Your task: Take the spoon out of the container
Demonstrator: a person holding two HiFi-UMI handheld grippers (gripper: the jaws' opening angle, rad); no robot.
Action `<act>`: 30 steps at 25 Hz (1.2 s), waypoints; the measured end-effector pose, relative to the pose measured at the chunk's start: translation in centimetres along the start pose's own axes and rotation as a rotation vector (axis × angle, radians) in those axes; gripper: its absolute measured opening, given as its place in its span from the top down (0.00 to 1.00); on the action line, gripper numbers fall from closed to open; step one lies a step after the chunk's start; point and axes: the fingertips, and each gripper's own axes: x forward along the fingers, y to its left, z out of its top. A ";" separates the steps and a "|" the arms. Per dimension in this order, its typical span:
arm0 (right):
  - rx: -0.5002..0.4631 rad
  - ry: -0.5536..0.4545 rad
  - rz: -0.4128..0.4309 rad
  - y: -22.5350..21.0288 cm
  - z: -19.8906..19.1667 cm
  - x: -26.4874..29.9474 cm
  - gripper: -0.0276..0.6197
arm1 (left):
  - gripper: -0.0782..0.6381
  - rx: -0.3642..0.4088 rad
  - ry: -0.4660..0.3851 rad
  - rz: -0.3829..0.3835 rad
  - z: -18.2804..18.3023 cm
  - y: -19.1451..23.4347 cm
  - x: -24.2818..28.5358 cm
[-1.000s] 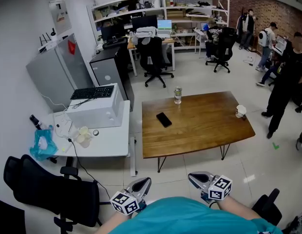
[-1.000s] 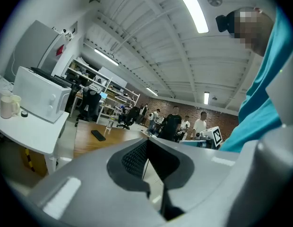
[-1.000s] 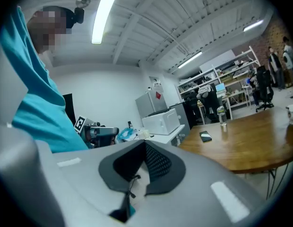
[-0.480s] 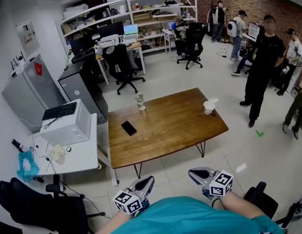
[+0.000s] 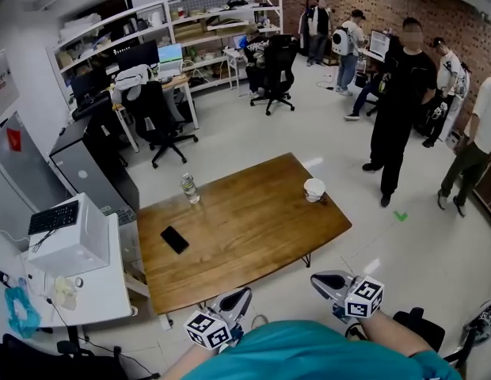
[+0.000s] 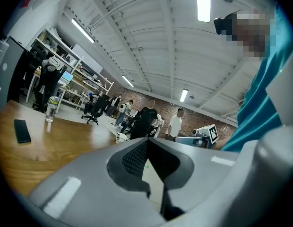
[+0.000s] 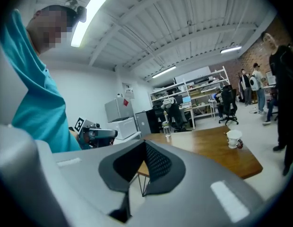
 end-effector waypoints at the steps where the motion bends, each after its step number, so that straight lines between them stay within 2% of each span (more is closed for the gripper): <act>1: 0.010 -0.001 -0.022 -1.8 -0.7 1.3 0.95 | 0.89 -0.009 -0.002 -0.007 -0.5 2.5 0.7; 4: 0.032 0.006 -0.066 -8.0 0.0 5.0 0.95 | 0.89 -0.021 0.004 -0.034 0.4 9.0 4.7; 7: 0.032 0.008 -0.080 -12.7 1.9 7.1 0.95 | 0.89 -0.015 0.030 -0.056 1.6 12.6 8.8; 13: 0.051 0.011 -0.050 -20.6 2.0 6.4 0.95 | 0.89 0.003 0.094 -0.031 0.3 14.8 16.3; 17: 0.048 0.004 0.033 -28.4 2.8 1.7 0.95 | 0.89 -0.032 0.108 0.042 -1.3 14.4 26.1; 20: 0.048 0.015 0.108 -34.4 3.3 -2.1 0.95 | 0.86 -0.107 0.154 0.111 -4.2 14.1 34.3; 24: 0.034 0.016 0.174 -40.9 2.7 -4.2 0.95 | 0.81 -0.124 0.256 0.199 -8.8 16.1 42.1; 27: 0.036 0.011 0.199 -44.2 2.0 -4.9 0.95 | 0.76 -0.222 0.328 0.245 -12.3 18.3 46.0; 30: 0.047 0.015 0.217 -46.3 2.1 -5.0 0.95 | 0.69 -0.354 0.369 0.281 -14.1 21.7 49.0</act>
